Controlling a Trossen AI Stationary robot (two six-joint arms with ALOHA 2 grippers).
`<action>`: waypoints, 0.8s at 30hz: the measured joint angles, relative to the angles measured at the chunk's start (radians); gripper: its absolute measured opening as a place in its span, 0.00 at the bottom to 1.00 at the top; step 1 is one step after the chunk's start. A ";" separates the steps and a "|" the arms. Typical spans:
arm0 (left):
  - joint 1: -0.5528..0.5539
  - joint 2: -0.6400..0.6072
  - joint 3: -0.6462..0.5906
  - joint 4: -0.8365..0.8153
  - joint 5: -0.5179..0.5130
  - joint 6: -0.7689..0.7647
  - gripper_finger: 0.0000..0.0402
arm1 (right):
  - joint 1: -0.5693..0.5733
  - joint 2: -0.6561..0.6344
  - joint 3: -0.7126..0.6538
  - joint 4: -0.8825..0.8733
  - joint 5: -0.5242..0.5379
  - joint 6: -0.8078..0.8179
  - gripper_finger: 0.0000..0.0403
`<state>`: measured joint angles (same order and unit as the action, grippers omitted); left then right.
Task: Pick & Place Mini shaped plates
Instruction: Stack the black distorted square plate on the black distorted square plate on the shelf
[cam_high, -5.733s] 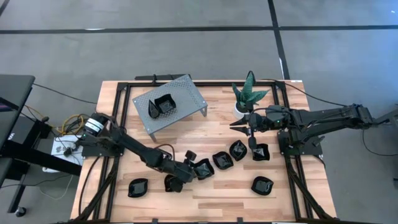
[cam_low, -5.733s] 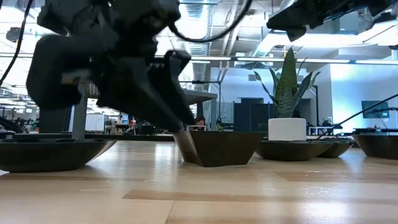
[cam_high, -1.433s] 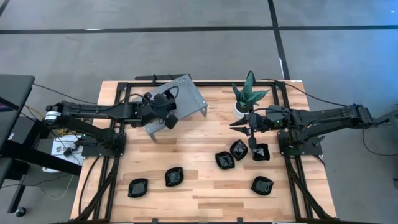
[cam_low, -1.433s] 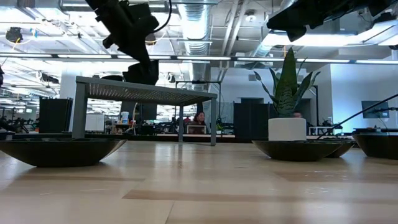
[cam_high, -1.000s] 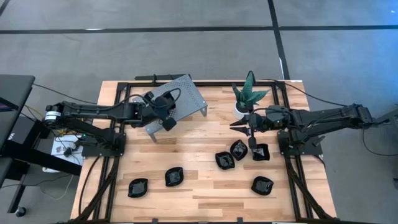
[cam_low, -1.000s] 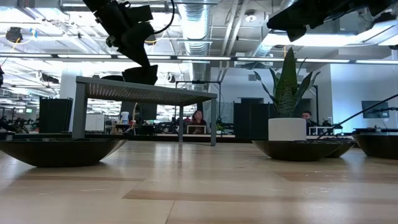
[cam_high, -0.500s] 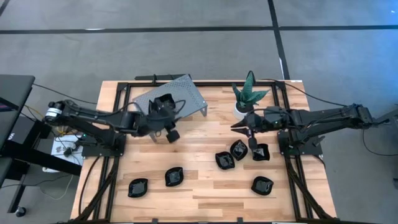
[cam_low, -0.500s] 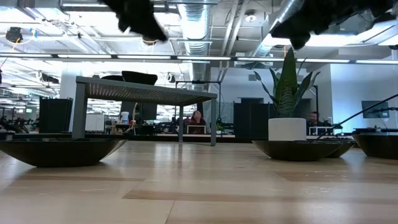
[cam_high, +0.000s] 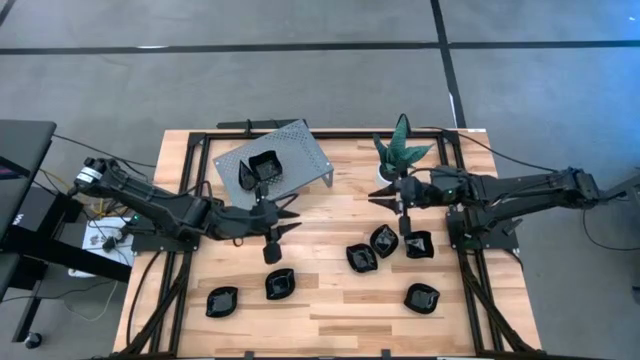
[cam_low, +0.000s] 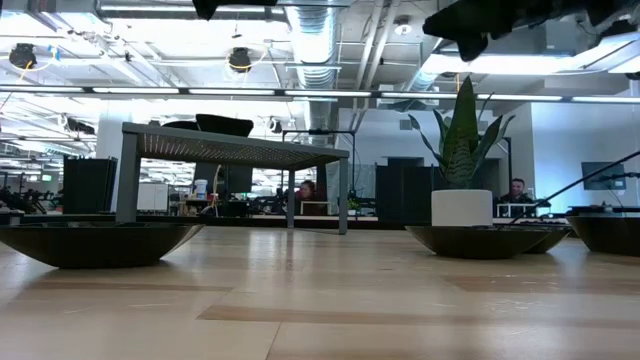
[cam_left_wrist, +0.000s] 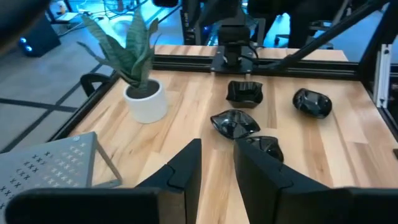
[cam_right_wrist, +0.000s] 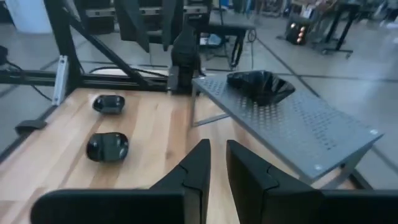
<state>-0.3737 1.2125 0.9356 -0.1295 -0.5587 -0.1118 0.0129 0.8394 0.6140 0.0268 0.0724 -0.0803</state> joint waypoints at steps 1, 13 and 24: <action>-0.001 0.000 0.000 0.000 0.001 0.000 0.24 | 0.003 0.000 0.000 -0.003 -0.016 0.014 0.12; 0.009 0.000 0.000 0.000 -0.001 0.003 0.24 | 0.340 0.246 0.012 -0.169 0.015 0.301 0.31; 0.009 0.000 -0.007 0.000 -0.001 0.003 0.24 | 0.515 0.406 0.203 -1.031 0.014 0.836 0.43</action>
<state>-0.3650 1.2127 0.9283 -0.1297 -0.5602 -0.1091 0.5277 1.2455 0.8171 -1.0047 0.0864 0.7558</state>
